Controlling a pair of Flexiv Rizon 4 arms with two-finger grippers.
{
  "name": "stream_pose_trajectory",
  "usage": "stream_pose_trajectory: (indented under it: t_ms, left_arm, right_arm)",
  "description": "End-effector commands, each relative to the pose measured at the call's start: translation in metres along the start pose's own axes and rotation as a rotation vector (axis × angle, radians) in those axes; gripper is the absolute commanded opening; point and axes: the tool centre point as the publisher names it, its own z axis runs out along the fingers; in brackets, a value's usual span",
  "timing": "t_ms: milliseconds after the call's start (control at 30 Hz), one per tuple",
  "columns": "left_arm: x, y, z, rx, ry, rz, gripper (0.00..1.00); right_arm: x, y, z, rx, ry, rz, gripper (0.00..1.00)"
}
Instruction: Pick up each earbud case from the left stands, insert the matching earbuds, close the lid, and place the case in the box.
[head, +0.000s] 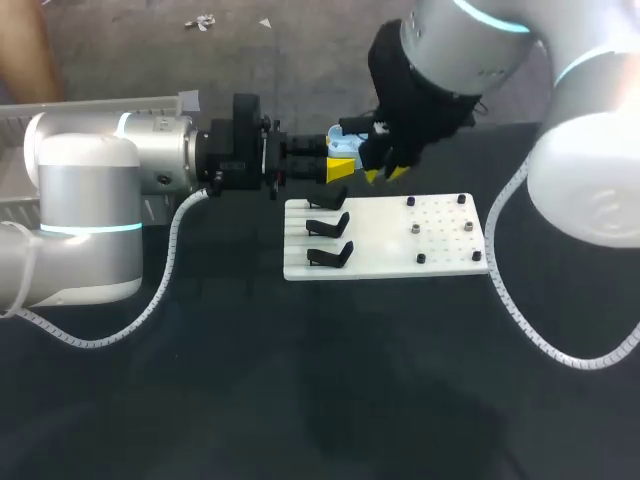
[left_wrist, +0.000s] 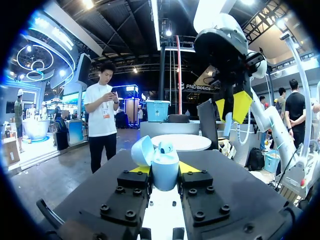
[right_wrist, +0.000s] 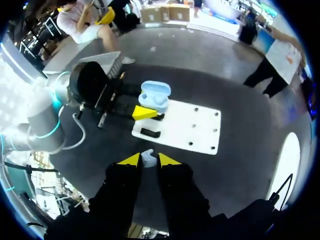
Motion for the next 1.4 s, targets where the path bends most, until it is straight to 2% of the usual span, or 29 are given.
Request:
stream_pose_trajectory:
  t_ms: [33, 300, 1000, 1400]
  left_arm:
    - [0.001, -0.001, 0.0, -0.005, -0.005, 0.005, 0.0]
    - [0.001, -0.001, 0.0, -0.005, -0.005, 0.005, 0.0]
    - [0.001, -0.001, 0.0, -0.005, -0.005, 0.005, 0.0]
    - [0.001, -0.001, 0.0, -0.005, -0.005, 0.005, 0.0]
  right_arm:
    - [-0.012, 0.009, -0.005, -0.02, 0.037, -0.049, 0.0]
    - [-0.032, 0.026, -0.01, -0.05, 0.004, -0.147, 0.0]
    - [-0.032, 0.026, -0.01, -0.05, 0.004, -0.147, 0.0]
    - [-0.06, 0.023, 0.006, -0.023, 0.005, -0.219, 0.0]
